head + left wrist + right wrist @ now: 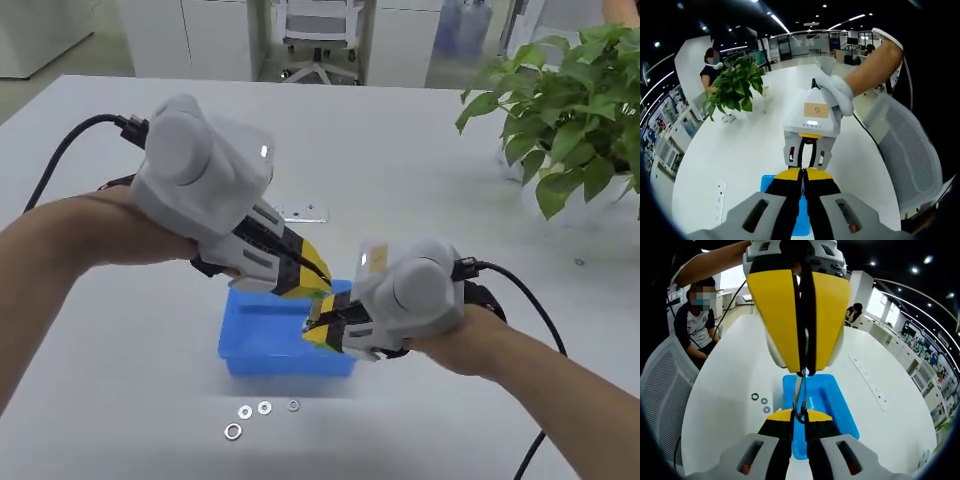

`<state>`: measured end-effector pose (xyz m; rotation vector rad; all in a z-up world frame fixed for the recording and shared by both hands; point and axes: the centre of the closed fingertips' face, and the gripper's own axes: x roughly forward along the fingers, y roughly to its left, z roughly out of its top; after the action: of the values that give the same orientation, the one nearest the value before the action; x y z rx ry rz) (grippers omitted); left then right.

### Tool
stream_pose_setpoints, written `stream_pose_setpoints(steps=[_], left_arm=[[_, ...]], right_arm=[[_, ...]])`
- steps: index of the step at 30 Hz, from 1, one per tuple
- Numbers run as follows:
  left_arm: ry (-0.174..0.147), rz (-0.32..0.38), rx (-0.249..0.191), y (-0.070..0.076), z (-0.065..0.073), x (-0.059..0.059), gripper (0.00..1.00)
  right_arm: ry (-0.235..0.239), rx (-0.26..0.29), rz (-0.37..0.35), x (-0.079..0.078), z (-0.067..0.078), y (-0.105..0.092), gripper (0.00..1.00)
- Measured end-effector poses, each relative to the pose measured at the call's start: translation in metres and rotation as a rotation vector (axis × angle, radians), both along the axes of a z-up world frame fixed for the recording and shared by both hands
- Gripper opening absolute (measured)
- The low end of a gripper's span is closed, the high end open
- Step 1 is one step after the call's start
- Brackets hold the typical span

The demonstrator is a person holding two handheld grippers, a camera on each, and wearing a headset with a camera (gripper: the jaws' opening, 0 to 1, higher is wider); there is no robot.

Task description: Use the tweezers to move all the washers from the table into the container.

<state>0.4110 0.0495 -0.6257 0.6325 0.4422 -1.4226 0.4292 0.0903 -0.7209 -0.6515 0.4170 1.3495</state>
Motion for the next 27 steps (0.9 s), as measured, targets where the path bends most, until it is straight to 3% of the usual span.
stream_pose_setpoints(steps=[11, 27], left_arm=[[0.004, 0.029, 0.016, 0.01, -0.017, 0.022, 0.05], [0.038, 0.043, 0.032, 0.015, -0.048, 0.039, 0.05]], right_arm=[[0.023, -0.002, 0.003, 0.019, -0.018, 0.006, 0.09], [0.081, -0.026, 0.008, 0.032, -0.05, 0.011, 0.09]])
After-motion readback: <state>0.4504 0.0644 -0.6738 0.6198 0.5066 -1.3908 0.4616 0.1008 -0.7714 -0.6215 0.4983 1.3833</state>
